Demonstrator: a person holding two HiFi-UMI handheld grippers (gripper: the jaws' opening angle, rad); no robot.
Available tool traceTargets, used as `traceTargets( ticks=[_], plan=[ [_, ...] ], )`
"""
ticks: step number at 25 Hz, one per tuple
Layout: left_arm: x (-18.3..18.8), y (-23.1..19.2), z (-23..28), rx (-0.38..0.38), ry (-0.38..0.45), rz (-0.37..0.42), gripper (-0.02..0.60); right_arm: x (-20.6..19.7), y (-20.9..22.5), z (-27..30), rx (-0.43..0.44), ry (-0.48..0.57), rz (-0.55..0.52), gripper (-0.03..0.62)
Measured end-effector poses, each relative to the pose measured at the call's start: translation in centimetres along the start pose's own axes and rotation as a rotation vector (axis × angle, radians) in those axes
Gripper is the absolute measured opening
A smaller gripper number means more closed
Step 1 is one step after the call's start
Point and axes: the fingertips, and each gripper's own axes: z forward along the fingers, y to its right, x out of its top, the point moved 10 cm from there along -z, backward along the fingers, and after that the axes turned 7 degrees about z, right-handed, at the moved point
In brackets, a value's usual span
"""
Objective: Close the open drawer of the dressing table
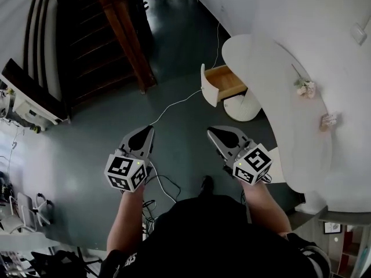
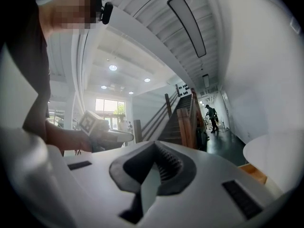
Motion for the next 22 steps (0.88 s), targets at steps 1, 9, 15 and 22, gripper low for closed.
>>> traceTargets(
  ticks=[1, 9, 15, 22],
  plan=[
    [0.6, 0.1, 1.6, -0.009, 0.000, 0.004, 0.009, 0.3, 1.3, 0.1, 0.006, -0.003, -0.006, 0.006],
    [1.4, 0.3, 11.7, -0.091, -0.018, -0.027, 0.009, 0.6, 10.2, 0.9, -0.024, -0.046, 0.079, 0.006],
    [0.7, -2.1, 17.7, -0.139, -0.029, -0.051, 0.009, 0.1, 14.9, 2.8, -0.092, -0.071, 0.124, 0.006],
    [0.0, -8.6, 27.5, -0.238, -0.012, -0.059, 0.009, 0.5, 20.8, 9.1, -0.166, -0.116, 0.131, 0.006]
  ],
)
